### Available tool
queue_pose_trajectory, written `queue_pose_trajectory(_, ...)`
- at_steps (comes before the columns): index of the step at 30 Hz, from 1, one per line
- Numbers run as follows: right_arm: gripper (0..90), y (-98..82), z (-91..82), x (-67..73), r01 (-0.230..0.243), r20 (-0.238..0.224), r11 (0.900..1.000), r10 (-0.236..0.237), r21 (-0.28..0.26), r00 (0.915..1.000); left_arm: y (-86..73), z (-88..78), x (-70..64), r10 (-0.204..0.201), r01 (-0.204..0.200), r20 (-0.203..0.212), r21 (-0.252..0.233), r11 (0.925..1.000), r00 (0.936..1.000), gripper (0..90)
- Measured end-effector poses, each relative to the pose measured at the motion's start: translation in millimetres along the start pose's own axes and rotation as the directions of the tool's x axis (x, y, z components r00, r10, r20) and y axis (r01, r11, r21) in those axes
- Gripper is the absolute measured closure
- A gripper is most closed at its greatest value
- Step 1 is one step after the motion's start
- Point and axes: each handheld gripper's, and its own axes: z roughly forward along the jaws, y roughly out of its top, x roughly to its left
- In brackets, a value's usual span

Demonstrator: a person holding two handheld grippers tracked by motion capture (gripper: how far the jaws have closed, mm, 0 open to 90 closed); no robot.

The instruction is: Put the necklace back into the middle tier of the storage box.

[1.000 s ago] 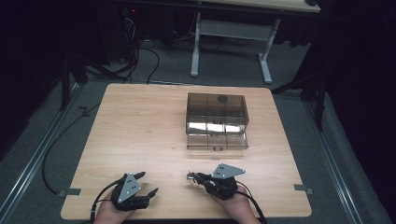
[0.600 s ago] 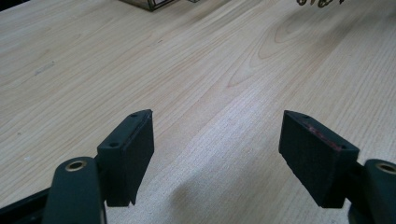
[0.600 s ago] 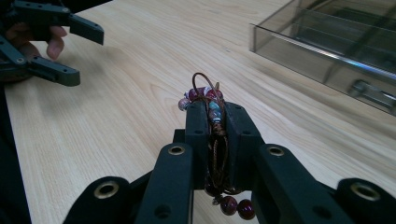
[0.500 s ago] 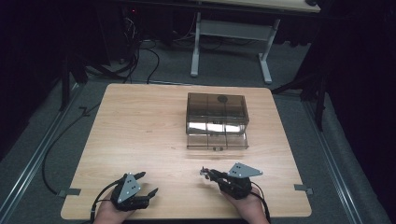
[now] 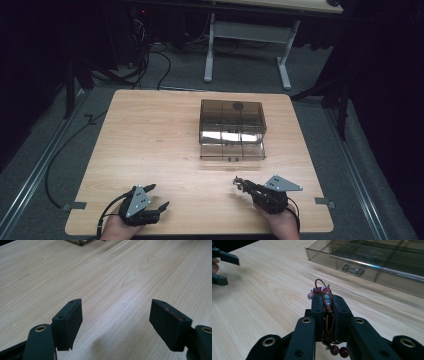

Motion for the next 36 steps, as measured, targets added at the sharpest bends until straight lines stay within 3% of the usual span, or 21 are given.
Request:
queue_pose_trajectory(7, 81.4, -6.8, -13.6, -11.9, -0.031, 0.043, 0.999, 0.032, -0.012, 0.9986, 0.0, 0.1, 0.0, 0.000, 0.000, 0.000, 0.001, 1.0000, 1.0000, 26.9)
queue_pose_trajectory(18, 81.4, -19.9, -41.2, -33.1, -0.085, 0.128, 0.996, 0.089, -0.041, 0.9877, 0.1, 0.3, -0.1, 0.000, 0.000, -0.002, 0.002, 1.0000, 1.0000, 26.9)
queue_pose_trajectory(22, 81.3, -26.6, -54.1, -42.3, -0.104, 0.167, 0.993, 0.111, -0.050, 0.9797, 0.1, 0.3, -0.1, 0.000, 0.000, -0.002, 0.003, 1.0000, 1.0000, 26.9)
queue_pose_trajectory(29, 81.3, -39.6, -72.2, -56.7, -0.162, 0.236, 0.985, 0.171, -0.060, 0.9567, 0.3, 0.7, -0.2, 0.001, -0.001, 0.000, 0.005, 1.0000, 1.0000, 27.0)
queue_pose_trajectory(33, 81.3, -44.2, -71.4, -58.9, -0.178, 0.271, 0.984, 0.180, -0.033, 0.9456, 0.4, 0.9, -0.2, 0.001, -0.001, 0.001, 0.007, 1.0000, 1.0000, 26.9)
queue_pose_trajectory(36, 81.2, -45.0, -65.9, -59.4, -0.178, 0.283, 0.984, 0.174, -0.010, 0.9432, 0.3, 0.8, -0.2, 0.001, -0.001, 0.002, 0.007, 1.0000, 1.0000, 27.0)
